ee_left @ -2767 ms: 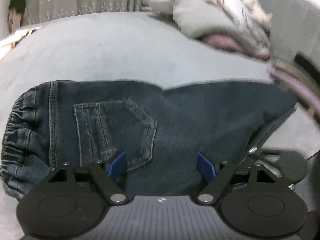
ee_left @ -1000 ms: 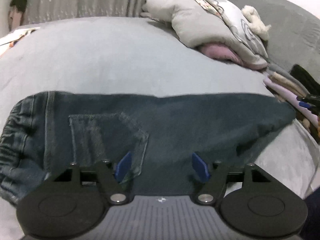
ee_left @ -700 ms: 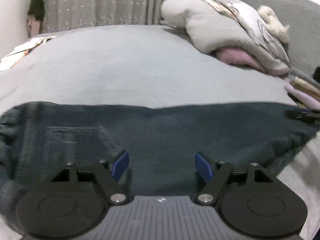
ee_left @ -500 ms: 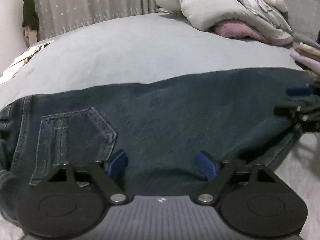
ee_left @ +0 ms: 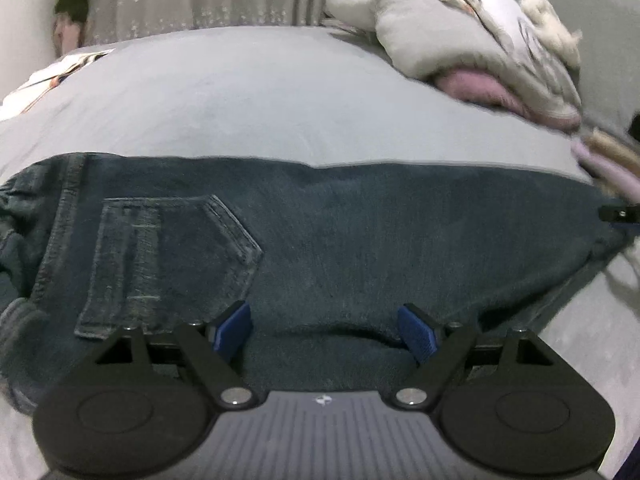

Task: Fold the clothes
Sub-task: 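Grasp the jeans leg end with the right gripper and lift it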

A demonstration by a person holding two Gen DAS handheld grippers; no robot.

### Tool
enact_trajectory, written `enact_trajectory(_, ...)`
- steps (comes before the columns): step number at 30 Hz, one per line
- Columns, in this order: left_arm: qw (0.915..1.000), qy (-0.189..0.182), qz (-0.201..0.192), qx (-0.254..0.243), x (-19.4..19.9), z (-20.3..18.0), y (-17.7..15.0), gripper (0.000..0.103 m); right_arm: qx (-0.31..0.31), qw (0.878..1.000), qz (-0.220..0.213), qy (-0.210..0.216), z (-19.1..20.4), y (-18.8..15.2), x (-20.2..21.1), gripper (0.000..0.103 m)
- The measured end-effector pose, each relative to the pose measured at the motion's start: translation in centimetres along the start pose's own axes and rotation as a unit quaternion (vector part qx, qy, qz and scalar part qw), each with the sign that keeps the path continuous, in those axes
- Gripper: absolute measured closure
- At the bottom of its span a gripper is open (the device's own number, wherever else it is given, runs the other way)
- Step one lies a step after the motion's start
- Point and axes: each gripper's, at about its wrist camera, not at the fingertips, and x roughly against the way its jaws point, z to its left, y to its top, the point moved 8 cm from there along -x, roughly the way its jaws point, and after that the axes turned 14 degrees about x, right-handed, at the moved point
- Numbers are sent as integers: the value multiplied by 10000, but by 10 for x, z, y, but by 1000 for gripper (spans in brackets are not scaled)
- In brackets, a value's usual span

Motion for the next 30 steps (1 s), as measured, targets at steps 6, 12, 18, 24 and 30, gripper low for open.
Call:
enact_trajectory(6,9993,276,-146,222,0,14,9,23,-2418,9682,-98,-630,-91,-21,23,6)
enact_trajectory(12,9979,621,177,33,-20,16,-2,20,-3434,9350,-468,-749,-120,-39,15,0)
enact_trajectory(18,9974,693,195,-53,-22,13,-2,20,-3537,9316,-801,-233,-104,-31,-9,0)
enact_trajectory(24,9975,692,168,35,-19,14,-2,20,-3377,9345,-1124,67,-83,-21,-25,74)
enact_trajectory(30,9976,670,198,33,-18,14,-3,20,-2295,9622,-1409,-414,-50,0,-9,84)
